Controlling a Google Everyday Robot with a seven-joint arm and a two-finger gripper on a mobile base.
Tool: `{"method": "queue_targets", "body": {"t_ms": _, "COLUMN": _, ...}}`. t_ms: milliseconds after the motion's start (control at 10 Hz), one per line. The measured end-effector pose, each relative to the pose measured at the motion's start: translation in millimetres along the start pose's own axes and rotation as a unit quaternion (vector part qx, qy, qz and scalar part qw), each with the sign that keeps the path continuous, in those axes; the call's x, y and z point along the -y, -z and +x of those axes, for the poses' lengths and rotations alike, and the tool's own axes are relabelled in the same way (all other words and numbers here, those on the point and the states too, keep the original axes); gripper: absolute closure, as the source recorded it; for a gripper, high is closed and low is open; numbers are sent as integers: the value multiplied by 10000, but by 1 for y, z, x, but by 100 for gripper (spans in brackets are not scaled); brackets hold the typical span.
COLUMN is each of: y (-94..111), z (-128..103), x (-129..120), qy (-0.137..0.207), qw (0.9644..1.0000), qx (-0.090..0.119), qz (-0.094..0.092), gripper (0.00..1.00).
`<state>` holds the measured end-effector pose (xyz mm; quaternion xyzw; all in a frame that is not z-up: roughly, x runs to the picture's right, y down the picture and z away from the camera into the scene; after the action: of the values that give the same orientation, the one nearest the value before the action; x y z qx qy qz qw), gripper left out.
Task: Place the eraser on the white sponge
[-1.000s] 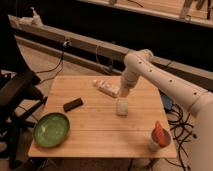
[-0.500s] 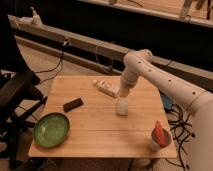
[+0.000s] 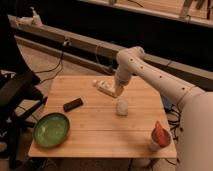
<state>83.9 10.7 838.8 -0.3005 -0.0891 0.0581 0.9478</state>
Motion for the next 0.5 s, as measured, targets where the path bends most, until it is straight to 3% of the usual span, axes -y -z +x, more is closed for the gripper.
{"method": "queue_targets", "body": {"t_ms": 200, "y": -11, "z": -18, "x": 15, "qy": 320, "qw": 9991, "qx": 216, "qz": -153, "gripper": 20}}
{"method": "queue_targets", "body": {"t_ms": 500, "y": -31, "z": -64, "x": 21, "qy": 801, "qw": 9943, "qx": 584, "qz": -392, "gripper": 20}}
